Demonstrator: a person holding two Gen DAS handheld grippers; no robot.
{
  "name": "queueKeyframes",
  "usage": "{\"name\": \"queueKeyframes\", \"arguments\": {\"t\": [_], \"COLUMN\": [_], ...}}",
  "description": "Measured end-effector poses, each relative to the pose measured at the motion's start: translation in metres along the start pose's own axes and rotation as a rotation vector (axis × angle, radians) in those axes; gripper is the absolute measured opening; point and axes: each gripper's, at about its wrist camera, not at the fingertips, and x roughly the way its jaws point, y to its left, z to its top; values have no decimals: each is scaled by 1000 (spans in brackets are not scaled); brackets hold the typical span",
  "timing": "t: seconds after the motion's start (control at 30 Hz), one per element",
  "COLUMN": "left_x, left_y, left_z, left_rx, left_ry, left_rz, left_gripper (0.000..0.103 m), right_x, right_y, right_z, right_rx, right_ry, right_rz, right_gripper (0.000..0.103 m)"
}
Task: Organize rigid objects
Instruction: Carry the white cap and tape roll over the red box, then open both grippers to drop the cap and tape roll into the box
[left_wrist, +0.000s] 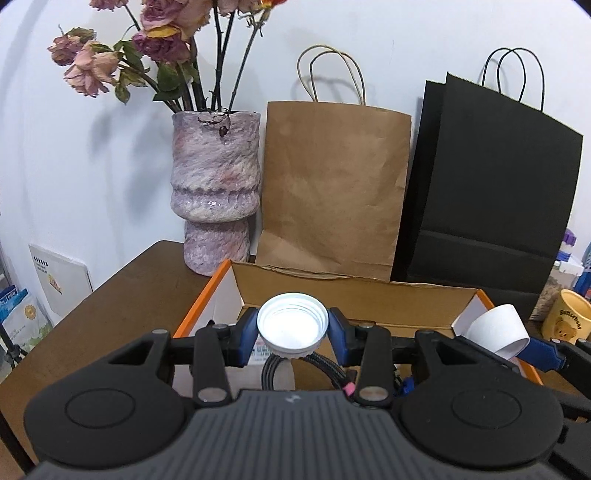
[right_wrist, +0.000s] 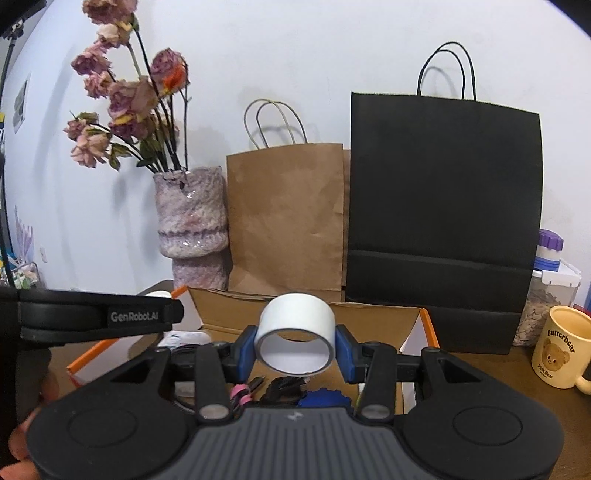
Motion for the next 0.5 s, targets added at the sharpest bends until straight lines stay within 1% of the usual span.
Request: {"name": "queueKeyframes", "arguments": {"t": [0.33,0.5], "left_x": [36,42], "left_y": [-3,-2], "left_z": [0,-2], "left_rx": [49,58], "left_ry": [52,70], "left_rz": [20,29], "left_gripper": [41,41], "right_x": [35,44], "right_y": [-10,-12], "right_z": [-3,-8], "right_rx": [5,0], "right_ry": [59,92], "right_rz": [-16,-25], "right_gripper": [43,43]}}
